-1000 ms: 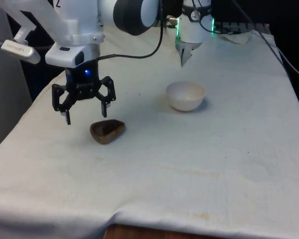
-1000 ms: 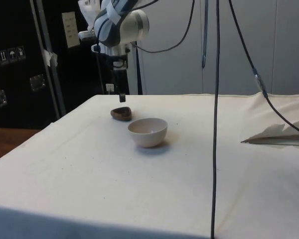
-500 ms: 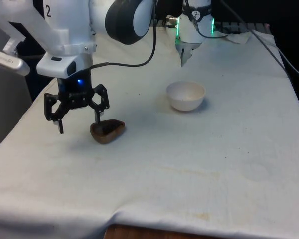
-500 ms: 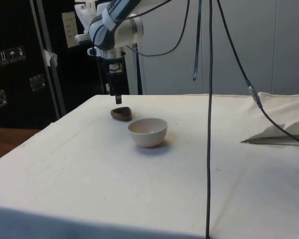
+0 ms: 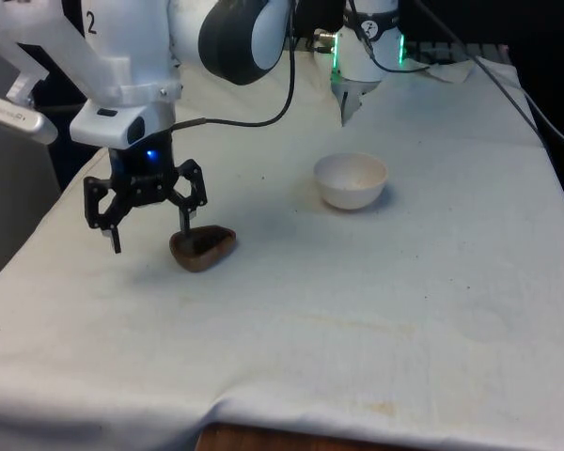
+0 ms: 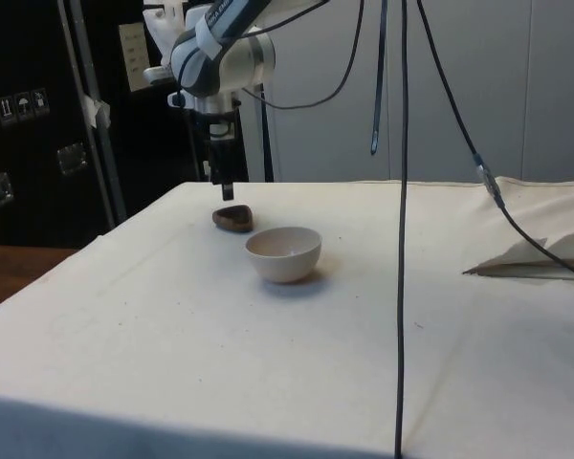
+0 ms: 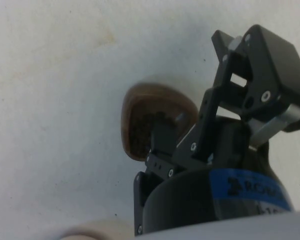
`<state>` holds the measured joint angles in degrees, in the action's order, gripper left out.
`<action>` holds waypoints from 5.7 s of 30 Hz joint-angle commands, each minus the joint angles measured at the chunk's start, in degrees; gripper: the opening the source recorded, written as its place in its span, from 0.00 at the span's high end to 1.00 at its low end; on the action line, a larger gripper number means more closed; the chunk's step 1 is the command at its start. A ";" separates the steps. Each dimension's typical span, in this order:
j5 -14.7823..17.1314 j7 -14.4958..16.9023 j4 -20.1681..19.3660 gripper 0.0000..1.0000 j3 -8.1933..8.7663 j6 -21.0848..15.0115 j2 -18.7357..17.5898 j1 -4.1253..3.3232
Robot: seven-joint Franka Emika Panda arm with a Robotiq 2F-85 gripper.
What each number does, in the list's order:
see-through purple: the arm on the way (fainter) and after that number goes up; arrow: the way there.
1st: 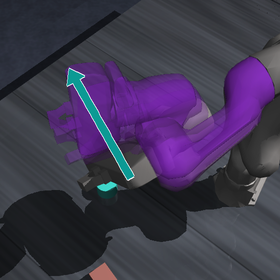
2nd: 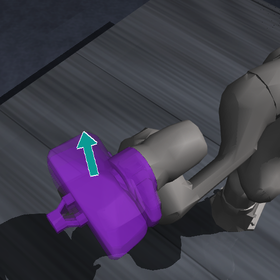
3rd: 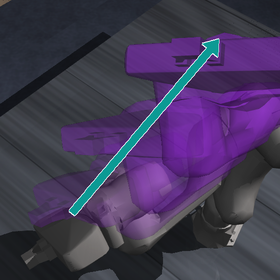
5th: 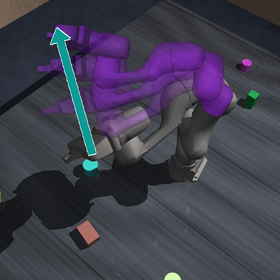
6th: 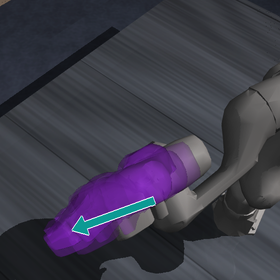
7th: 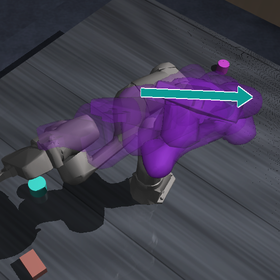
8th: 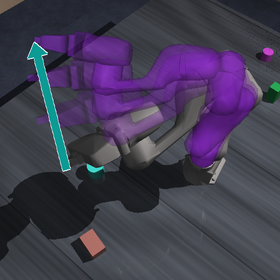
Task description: Pour the coffee beans from the cup into the bowl.
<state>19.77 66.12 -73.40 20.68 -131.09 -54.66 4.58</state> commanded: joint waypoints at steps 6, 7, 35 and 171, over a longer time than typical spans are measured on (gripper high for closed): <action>0.34 0.29 -0.06 0.00 -0.17 0.29 -0.23 0.23; 0.40 0.29 0.00 0.00 -0.17 0.40 -0.29 0.29; 2.81 1.83 0.06 0.00 -0.06 1.72 -1.20 0.69; 5.33 1.15 1.15 1.00 2.92 13.12 1.83 -0.92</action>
<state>25.32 67.67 -71.91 23.20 -117.63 -53.11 4.01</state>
